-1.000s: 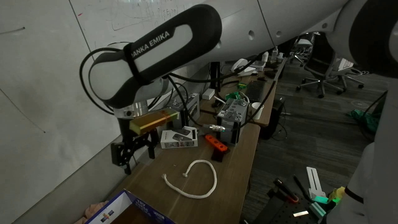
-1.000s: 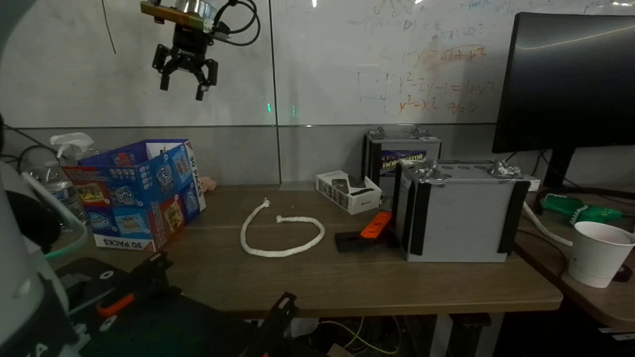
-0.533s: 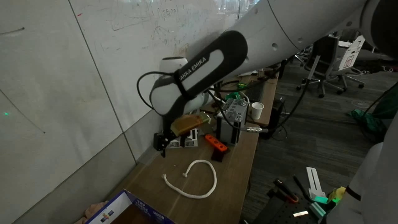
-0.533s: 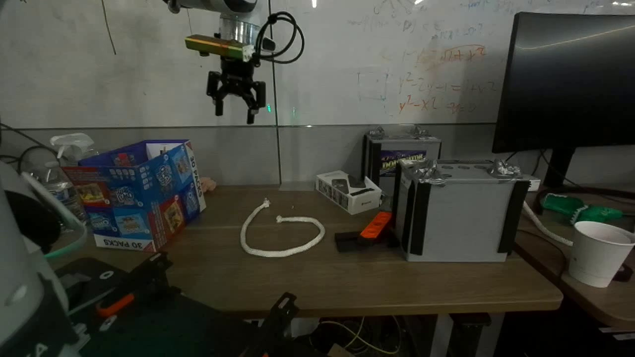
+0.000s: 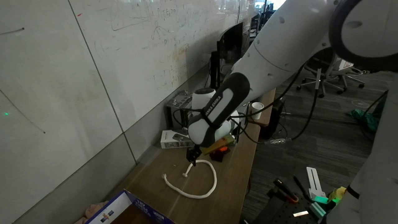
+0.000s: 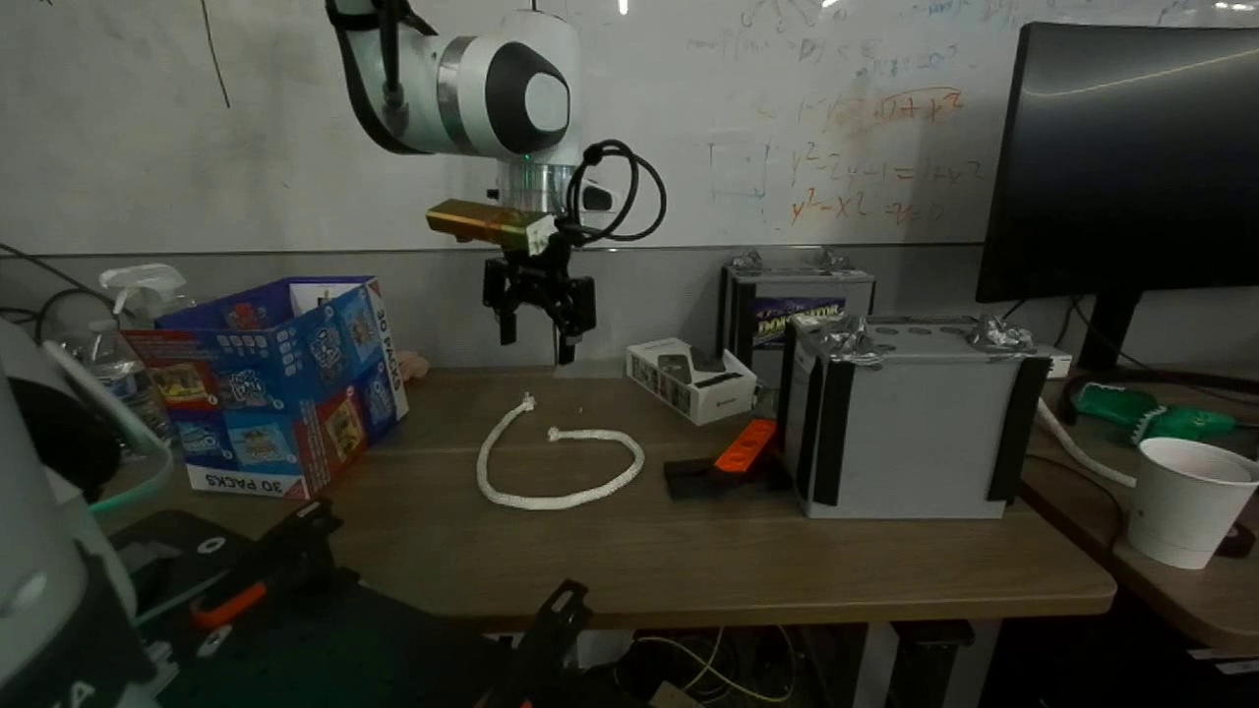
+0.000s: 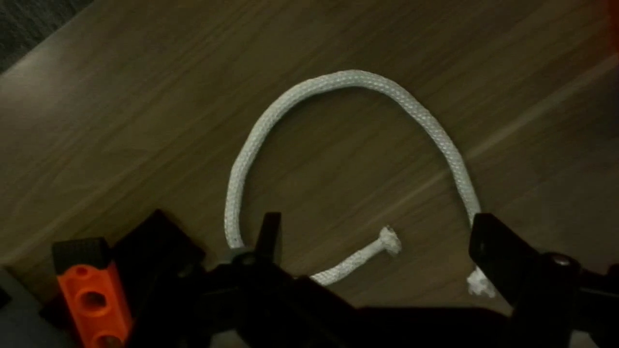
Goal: Put the ropes in the blue box.
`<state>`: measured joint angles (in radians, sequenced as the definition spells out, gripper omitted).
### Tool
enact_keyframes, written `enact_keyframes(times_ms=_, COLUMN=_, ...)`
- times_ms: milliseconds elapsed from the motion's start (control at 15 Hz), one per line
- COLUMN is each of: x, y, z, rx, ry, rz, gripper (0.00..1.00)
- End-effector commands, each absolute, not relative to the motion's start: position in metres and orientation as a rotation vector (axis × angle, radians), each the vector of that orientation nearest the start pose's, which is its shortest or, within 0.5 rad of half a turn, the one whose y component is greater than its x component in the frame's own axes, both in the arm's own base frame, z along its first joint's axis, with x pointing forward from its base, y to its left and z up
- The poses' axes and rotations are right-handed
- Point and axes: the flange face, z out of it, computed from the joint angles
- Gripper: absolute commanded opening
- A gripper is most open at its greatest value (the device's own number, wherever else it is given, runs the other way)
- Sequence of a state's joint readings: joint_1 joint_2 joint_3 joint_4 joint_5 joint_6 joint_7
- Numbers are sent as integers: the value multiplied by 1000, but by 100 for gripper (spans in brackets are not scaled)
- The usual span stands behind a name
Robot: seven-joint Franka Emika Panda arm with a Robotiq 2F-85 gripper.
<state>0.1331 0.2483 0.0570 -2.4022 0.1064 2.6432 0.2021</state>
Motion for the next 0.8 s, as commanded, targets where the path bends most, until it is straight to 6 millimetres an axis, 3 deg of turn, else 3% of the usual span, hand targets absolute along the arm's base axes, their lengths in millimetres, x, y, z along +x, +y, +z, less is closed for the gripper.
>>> enact_keyframes(times_ms=0, x=496, y=80, z=179, rx=-3094, ry=219, rz=29, gripper=100)
enact_keyframes(times_ms=733, x=500, y=50, z=90, rx=-3022, ry=399, rz=92, gripper=100)
